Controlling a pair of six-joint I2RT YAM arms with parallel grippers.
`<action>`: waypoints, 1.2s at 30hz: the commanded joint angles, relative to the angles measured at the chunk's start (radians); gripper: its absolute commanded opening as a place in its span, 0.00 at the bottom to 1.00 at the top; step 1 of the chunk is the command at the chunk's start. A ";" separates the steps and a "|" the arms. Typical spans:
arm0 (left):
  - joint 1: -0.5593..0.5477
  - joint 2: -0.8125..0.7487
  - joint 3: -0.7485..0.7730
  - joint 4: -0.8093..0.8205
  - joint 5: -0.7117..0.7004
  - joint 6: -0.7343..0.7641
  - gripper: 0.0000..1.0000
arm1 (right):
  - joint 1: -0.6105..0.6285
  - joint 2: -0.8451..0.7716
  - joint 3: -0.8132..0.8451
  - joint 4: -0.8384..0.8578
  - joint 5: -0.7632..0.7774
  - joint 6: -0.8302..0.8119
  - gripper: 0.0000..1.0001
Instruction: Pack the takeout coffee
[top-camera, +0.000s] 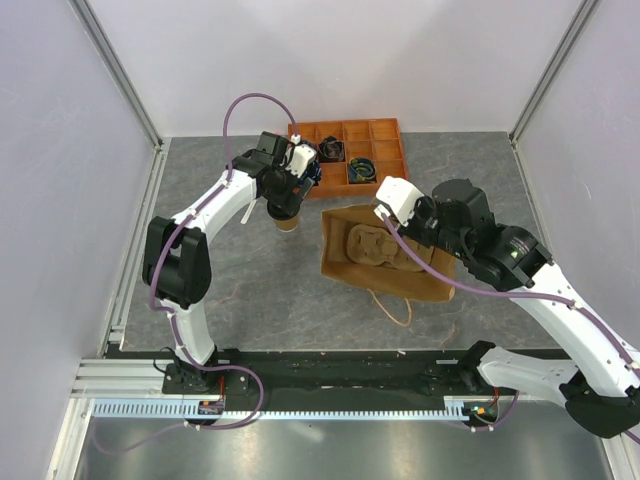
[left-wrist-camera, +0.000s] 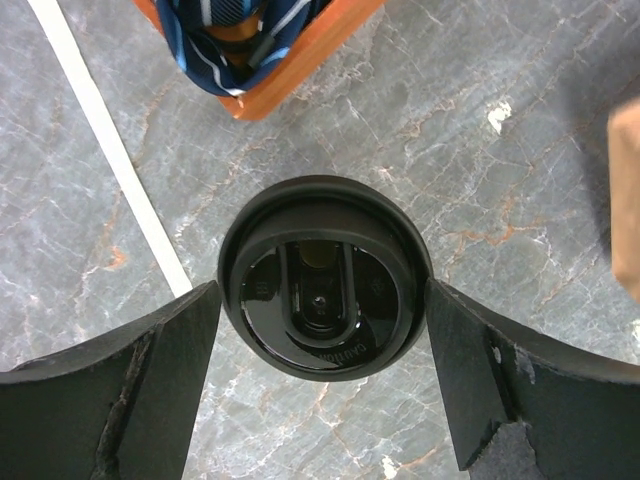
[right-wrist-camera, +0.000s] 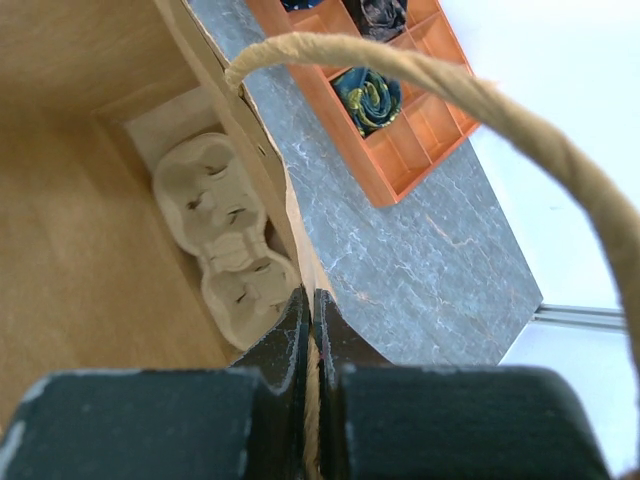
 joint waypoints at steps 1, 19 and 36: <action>0.002 -0.009 -0.008 0.008 0.034 -0.014 0.89 | 0.017 -0.022 -0.002 0.013 0.017 0.022 0.00; 0.003 0.016 -0.016 0.011 0.022 -0.005 0.83 | 0.023 -0.007 0.017 0.001 0.017 0.024 0.00; 0.003 -0.060 -0.040 0.012 0.014 0.017 0.60 | 0.023 0.005 0.011 0.001 0.041 0.062 0.00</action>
